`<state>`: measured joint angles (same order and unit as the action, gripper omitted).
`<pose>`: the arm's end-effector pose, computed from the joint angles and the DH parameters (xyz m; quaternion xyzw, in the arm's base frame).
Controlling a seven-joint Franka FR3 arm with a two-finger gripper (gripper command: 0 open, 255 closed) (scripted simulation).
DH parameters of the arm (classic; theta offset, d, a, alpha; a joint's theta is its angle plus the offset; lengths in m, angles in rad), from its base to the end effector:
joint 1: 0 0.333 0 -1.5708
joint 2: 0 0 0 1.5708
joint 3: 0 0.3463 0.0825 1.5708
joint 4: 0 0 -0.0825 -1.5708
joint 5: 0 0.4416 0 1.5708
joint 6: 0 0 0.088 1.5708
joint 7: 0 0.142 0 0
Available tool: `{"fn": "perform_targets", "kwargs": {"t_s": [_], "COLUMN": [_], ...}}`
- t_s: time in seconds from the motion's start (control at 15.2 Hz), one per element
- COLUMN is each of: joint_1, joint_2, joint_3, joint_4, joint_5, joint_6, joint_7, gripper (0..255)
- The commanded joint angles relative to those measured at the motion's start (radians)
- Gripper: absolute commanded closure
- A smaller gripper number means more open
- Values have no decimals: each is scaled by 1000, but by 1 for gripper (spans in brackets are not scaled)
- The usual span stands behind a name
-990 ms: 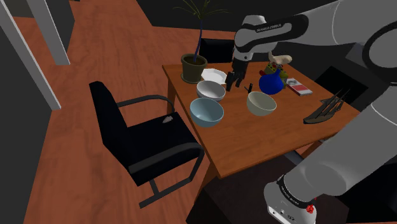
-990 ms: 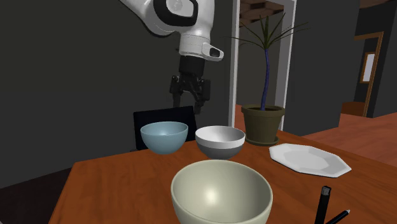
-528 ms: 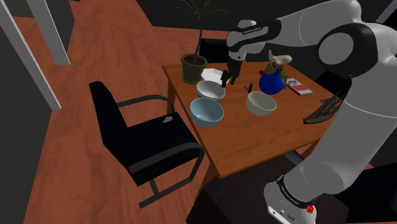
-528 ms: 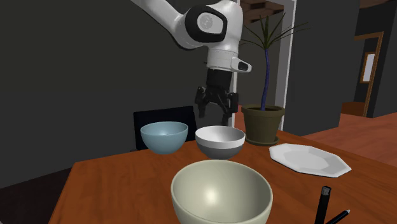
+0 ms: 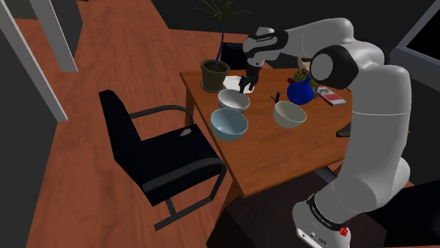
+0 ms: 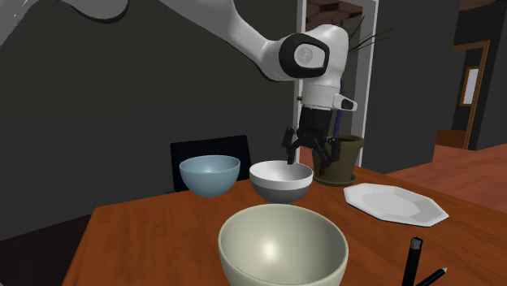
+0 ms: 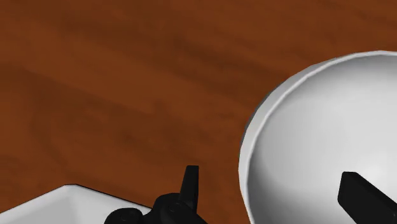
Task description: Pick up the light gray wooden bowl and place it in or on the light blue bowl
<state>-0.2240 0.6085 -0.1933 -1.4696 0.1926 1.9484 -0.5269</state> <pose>0.7117 -0.2724 0.2819 -0.9974 -0.0276 0.0377 0.0544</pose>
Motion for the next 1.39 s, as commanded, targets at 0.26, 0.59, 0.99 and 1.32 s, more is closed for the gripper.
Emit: {"fn": "perform_targets", "kwargs": {"t_s": [0.26,0.59,0.99,1.32], "joint_1": [-8,-7,-7,-7], "joint_2": [67,79,79,79], "joint_3": [8,11,11,11], "joint_4": [24,7,7,7], "joint_5": [14,18,18,18], "joint_6": [45,73,73,73], "joint_7": [-8,-10,-10,-10], "gripper": [0,0,0,255]}}
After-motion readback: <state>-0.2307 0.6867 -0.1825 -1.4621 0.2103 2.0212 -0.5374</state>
